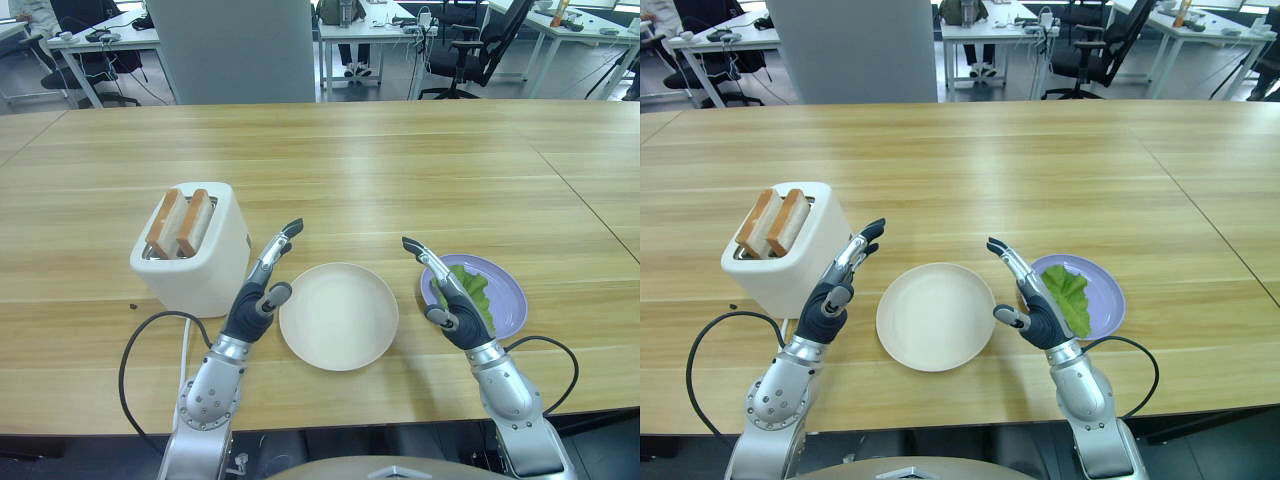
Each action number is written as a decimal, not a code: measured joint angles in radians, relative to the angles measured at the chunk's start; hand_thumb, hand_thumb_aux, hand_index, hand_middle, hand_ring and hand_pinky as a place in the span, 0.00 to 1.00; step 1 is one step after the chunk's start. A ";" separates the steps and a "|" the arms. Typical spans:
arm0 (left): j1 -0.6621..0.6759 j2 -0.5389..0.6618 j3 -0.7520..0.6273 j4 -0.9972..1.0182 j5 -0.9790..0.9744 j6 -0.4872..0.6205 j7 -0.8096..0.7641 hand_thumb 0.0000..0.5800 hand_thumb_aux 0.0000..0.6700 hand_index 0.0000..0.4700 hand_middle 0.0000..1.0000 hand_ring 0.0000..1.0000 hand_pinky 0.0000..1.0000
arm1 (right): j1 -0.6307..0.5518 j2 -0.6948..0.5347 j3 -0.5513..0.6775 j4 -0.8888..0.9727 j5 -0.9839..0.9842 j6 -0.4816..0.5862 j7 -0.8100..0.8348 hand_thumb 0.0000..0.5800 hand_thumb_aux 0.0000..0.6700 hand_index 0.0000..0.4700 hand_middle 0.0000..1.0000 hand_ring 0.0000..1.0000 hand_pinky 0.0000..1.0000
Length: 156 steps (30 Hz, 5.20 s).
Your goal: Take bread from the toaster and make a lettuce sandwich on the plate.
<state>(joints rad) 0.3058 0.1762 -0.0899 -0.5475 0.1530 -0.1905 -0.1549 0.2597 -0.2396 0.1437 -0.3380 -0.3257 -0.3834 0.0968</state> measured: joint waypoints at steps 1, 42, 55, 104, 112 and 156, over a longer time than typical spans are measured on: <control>0.000 0.000 0.000 0.000 0.003 0.000 0.000 0.00 0.00 0.00 0.00 0.00 0.00 | 0.000 0.000 0.000 0.001 0.000 0.000 0.000 0.00 0.00 0.00 0.00 0.00 0.00; -0.483 0.662 0.202 0.638 0.595 0.601 0.077 0.00 0.00 0.00 0.00 0.00 0.00 | -0.059 0.018 0.012 0.111 -0.012 -0.030 -0.049 0.00 0.00 0.00 0.00 0.00 0.00; -0.583 0.693 0.113 0.679 0.616 0.589 0.030 0.00 0.00 0.00 0.00 0.00 0.00 | -0.064 0.022 0.017 0.123 -0.015 -0.034 -0.065 0.00 0.00 0.00 0.00 0.00 0.00; -0.571 0.565 0.140 0.510 0.511 0.557 -0.027 1.00 1.00 0.98 0.68 0.68 0.68 | -0.063 -0.029 -0.118 0.089 -0.094 0.134 -0.115 0.00 0.00 0.00 0.00 0.00 0.00; -0.553 0.593 0.125 0.508 0.588 0.602 -0.026 0.00 0.00 0.00 0.00 0.00 0.00 | -0.062 -0.029 -0.118 0.073 -0.094 0.136 -0.114 0.00 0.00 0.00 0.00 0.00 0.00; -0.300 0.570 0.067 0.268 0.939 0.741 -0.154 0.00 0.00 0.00 0.00 0.00 0.00 | -0.019 0.011 -0.098 0.022 -0.115 0.149 -0.125 0.00 0.00 0.00 0.00 0.00 0.00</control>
<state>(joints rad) 0.0055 0.7457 -0.0233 -0.2794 1.0920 0.5506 -0.3089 0.2411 -0.2288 0.0458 -0.3165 -0.4410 -0.2348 -0.0285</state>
